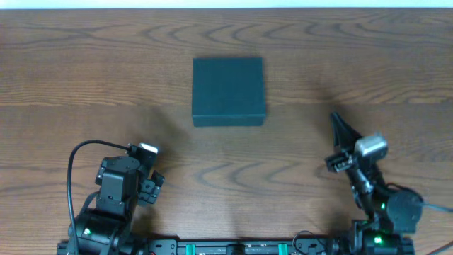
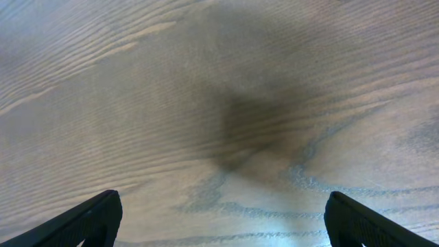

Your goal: Pack container

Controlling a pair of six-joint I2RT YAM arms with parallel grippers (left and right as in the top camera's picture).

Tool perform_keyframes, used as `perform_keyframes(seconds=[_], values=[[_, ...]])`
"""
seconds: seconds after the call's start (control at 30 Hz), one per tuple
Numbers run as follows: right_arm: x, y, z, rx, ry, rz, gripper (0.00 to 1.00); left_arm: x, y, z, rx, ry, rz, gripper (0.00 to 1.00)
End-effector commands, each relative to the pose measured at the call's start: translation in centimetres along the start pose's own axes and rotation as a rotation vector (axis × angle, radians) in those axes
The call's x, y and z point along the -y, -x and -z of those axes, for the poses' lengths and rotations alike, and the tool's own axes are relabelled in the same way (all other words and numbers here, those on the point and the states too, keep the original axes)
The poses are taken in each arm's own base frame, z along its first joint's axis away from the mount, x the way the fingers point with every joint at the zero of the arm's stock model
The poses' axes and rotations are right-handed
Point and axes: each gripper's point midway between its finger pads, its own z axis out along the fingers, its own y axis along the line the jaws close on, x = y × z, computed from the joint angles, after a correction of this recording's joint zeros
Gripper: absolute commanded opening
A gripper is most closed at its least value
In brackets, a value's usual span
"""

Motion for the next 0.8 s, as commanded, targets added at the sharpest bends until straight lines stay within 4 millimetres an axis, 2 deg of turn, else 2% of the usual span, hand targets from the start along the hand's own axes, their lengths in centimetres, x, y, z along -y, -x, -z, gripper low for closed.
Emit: perform_keyframes(seconds=[0.0,0.07,0.1,0.3,0.37,0.57,0.77], values=[[2.4,-1.2,1.0,0.010,-0.160,-0.115,0.01,-0.4,-0.1,0.0,-0.002,0.017,-0.005,0.95],[4.7,-3.0,2.0,0.008,-0.315,-0.343,0.01,-0.4,-0.1,0.0,-0.002,0.017,-0.005,0.95],[4.7,-3.5,2.1,0.006,-0.323,-0.375,0.01,-0.4,-0.1,0.0,-0.002,0.017,-0.005,0.95],[3.0,-8.9,2.5,-0.123,-0.261,-0.250,0.01,-0.4,-0.1,0.0,-0.002,0.017,-0.005,0.95],[3.4,-9.9,2.9,-0.138,-0.296,-0.253,0.01,-0.4,-0.1,0.0,-0.002,0.017,-0.005,0.95],[5.2,-10.0,3.5,-0.136,-0.405,-0.244,0.02,-0.4,-0.1,0.0,-0.002,0.017,-0.005,0.95],[6.8,-8.8,4.4,-0.082,-0.504,-0.231,0.03,-0.4,-0.1,0.0,-0.002,0.017,-0.005,0.95]])
